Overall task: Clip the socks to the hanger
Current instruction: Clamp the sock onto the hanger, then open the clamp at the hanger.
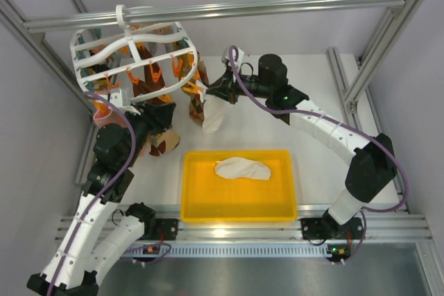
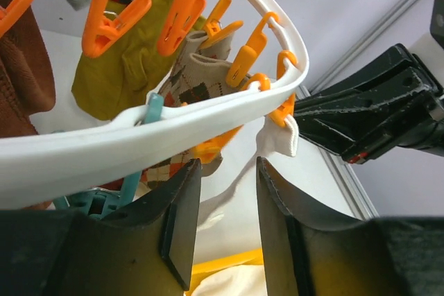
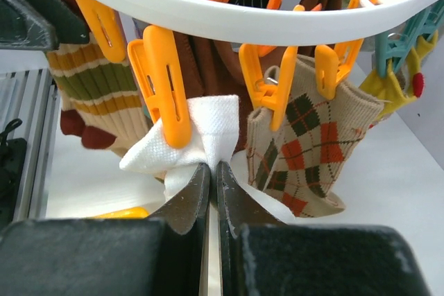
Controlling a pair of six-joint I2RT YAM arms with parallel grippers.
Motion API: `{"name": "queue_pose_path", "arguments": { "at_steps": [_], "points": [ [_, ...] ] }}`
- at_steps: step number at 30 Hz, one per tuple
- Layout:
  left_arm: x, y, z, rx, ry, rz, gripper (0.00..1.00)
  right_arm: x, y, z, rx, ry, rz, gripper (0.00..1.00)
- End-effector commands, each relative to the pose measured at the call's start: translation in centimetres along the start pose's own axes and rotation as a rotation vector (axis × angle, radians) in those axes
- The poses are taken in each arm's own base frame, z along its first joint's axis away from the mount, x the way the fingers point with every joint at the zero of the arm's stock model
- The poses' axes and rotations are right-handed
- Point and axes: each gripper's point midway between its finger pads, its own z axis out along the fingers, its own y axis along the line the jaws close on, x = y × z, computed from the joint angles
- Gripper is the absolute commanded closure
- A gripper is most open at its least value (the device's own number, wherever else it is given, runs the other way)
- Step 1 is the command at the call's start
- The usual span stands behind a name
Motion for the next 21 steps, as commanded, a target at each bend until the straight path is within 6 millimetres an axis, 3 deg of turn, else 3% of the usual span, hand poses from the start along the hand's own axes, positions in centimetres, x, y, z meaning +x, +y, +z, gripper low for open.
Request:
{"name": "queue_pose_path", "arguments": {
  "at_steps": [1,6,8,11,16,21],
  "points": [
    [-1.9,0.2,0.3,-0.033,-0.056,0.025,0.58,-1.9,-0.1,0.1,-0.018,-0.026,-0.045,1.00],
    [-2.5,-0.3,0.9,-0.011,-0.085,0.012,0.59,-1.6,1.4,-0.1,-0.067,-0.005,-0.051,0.95],
    [-2.4,-0.4,1.2,-0.005,-0.083,0.009,0.59,-1.3,2.3,-0.1,-0.087,0.008,-0.047,0.82],
    [-2.6,-0.7,1.4,0.007,-0.085,0.000,0.60,-1.2,3.0,-0.6,-0.086,0.013,-0.034,0.73],
    [-2.6,-0.8,1.6,0.015,-0.091,-0.002,0.65,-3.0,4.9,-1.2,-0.100,-0.014,-0.063,0.66],
    [-2.5,-0.8,1.8,0.019,-0.087,-0.002,0.69,-5.6,8.1,-0.1,-0.158,-0.064,-0.074,0.65]
  ]
}}
